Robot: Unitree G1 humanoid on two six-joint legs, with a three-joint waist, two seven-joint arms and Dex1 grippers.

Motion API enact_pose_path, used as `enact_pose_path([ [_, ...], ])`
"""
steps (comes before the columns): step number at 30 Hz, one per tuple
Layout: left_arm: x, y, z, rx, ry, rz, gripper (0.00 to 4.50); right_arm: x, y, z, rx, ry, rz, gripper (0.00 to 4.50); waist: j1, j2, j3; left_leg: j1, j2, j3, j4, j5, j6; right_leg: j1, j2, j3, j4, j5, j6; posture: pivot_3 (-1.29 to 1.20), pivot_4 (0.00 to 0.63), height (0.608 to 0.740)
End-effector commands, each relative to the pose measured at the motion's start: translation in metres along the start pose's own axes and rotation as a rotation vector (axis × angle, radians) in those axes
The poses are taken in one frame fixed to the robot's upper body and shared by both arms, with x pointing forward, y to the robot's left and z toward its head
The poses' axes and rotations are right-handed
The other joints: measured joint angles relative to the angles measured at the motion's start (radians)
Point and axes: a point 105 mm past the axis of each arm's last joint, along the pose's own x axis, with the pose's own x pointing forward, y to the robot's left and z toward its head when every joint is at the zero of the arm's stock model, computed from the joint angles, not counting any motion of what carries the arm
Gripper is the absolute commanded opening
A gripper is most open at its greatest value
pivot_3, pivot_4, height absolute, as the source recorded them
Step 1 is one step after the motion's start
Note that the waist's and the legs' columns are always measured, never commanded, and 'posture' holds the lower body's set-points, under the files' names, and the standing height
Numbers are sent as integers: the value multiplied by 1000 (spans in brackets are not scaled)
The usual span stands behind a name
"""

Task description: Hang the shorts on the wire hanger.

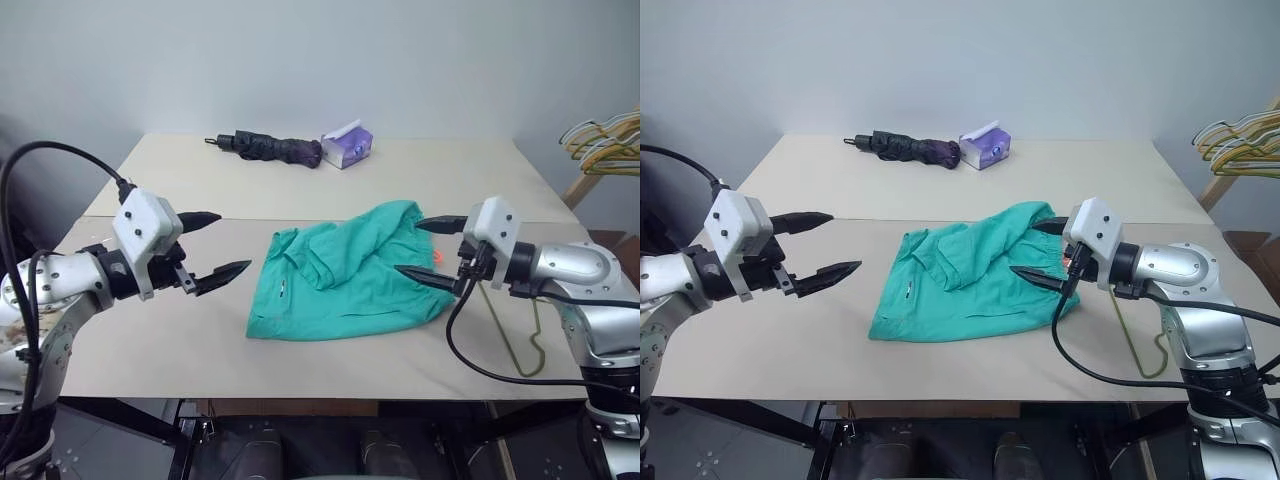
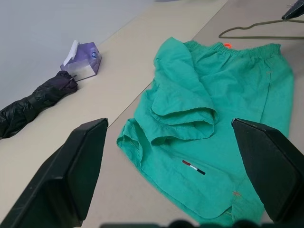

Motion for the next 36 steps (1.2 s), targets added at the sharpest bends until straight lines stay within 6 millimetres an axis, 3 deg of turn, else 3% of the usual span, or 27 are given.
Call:
enact_pose_path([
  [1, -1, 3, 10, 20, -28, -1, 4500, -3, 0, 13, -57, -26, 1, 4479, 0, 0, 0, 0, 0, 0, 0, 0, 0, 0, 0, 0, 0, 0, 0, 108, 60, 740],
  [12, 3, -3, 10, 40, -19, -51, 4500, -5, 4, 21, -93, -39, 30, 4479, -1, 0, 1, 0, 0, 0, 0, 0, 0, 0, 0, 0, -1, 0, 0, 99, 62, 740],
  [17, 7, -4, 11, 74, -22, -63, 4500, -8, -1, 11, -183, 36, 29, 4479, 0, 0, 1, -1, 0, 0, 0, 0, 0, 0, 0, 0, -2, 0, -1, 101, 58, 740],
  [23, 9, -12, 6, 114, -13, -98, 4500, -17, 16, -30, -549, 270, 170, 4479, 1, 0, 1, -1, 0, 1, -2, -1, -1, 0, 0, -1, -5, 0, -1, 84, 47, 740],
  [30, 13, -19, 1, 152, -4, -159, 4500, -30, 23, -74, -689, 443, 281, 4479, -8, 0, 1, -1, 1, 1, -2, -1, -1, 0, 0, -1, -5, 0, -1, 65, 25, 740],
  [36, 15, -26, -4, 157, 2, -223, 4500, -22, 15, -103, -816, 530, 270, 4479, -27, 0, 0, 0, 1, 2, -2, -1, -1, 0, 0, 0, -5, 1, -1, 35, 8, 740],
])
